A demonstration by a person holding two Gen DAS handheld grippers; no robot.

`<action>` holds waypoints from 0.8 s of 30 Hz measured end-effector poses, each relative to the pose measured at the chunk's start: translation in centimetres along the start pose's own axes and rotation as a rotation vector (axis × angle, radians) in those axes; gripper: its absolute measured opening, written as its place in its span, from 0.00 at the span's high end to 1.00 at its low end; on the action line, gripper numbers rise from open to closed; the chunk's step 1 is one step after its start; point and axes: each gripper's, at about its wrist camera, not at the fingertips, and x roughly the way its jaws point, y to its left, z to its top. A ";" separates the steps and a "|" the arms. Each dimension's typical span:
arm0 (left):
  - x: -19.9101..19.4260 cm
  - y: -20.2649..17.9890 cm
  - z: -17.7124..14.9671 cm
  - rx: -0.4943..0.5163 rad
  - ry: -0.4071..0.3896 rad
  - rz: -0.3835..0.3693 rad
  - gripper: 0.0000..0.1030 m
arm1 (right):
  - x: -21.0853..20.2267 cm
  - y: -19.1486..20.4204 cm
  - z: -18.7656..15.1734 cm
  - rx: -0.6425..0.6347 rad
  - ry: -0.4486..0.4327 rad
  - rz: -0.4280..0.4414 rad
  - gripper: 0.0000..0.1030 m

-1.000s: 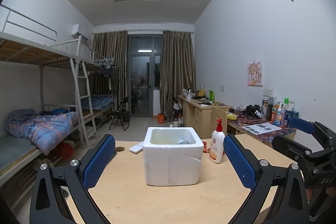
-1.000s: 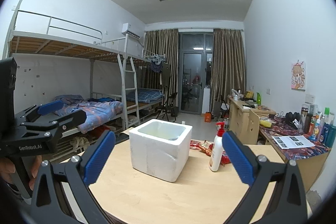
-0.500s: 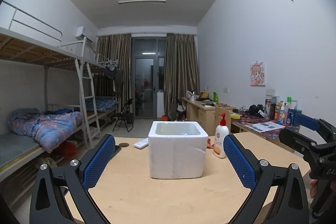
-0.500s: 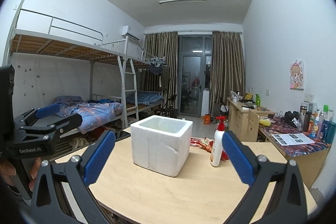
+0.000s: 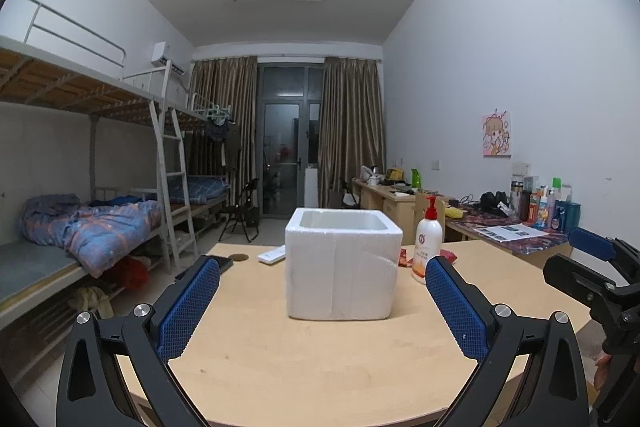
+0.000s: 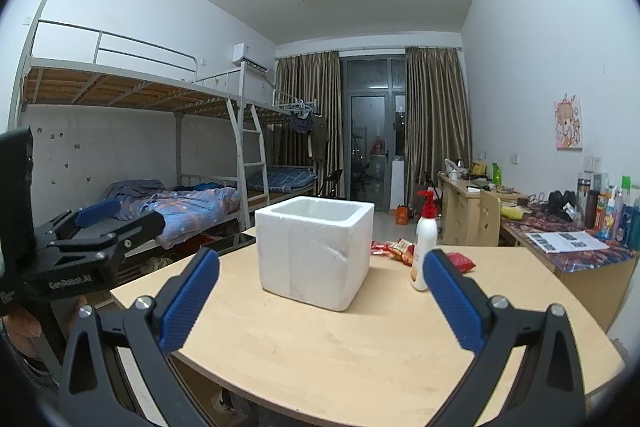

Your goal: Organize soft objects

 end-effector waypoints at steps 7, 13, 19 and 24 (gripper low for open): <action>0.2 0.2 -2.6 0.004 0.031 0.000 0.00 | 0.5 -0.1 -1.9 0.033 0.040 0.000 0.00; -0.8 1.0 -4.3 -0.008 0.040 -0.001 0.00 | -0.3 0.4 -3.5 0.063 0.048 0.040 0.00; -1.6 1.7 -4.5 -0.027 0.041 0.014 0.00 | -0.5 1.8 -3.8 0.037 0.073 0.044 0.00; -1.9 1.2 -4.6 -0.020 0.062 -0.001 0.00 | -0.7 1.9 -3.6 0.046 0.095 0.041 0.00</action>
